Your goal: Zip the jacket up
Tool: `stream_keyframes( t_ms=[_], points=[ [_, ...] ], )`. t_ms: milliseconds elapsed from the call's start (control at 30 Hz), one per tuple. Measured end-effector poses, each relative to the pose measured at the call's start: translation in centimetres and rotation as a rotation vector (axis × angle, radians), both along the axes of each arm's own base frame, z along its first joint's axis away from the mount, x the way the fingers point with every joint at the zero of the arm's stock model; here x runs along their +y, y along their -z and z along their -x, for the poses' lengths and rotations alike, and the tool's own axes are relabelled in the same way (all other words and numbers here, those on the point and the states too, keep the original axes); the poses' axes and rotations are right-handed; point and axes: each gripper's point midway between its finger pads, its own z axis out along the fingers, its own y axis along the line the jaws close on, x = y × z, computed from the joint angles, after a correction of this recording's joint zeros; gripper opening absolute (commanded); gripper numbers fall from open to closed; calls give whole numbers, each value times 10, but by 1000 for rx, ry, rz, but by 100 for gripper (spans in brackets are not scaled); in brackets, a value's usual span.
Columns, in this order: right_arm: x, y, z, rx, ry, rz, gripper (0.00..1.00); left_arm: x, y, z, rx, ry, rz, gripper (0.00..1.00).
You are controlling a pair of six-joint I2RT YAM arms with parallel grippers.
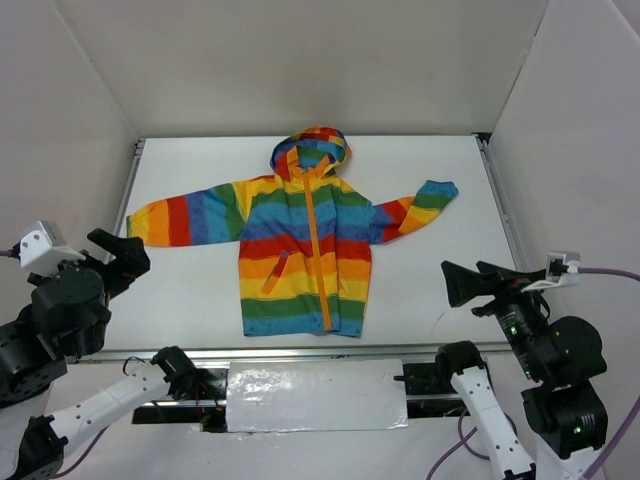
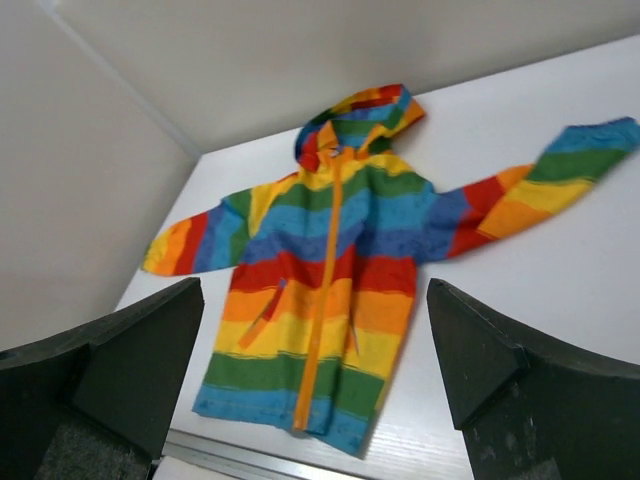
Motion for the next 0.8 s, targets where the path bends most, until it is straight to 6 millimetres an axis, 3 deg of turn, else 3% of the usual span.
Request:
stream_keyframes(
  t_ms=[267, 433, 800],
  points=[
    [-22, 23, 17, 65, 103, 39, 100, 16, 26, 17, 27, 5, -37, 99],
    [-24, 28, 16, 81, 109, 44, 100, 8, 46, 13, 86, 29, -77, 99],
    [-23, 32, 15, 92, 107, 46, 100, -2, 64, 6, 125, 52, -101, 99]
  ],
)
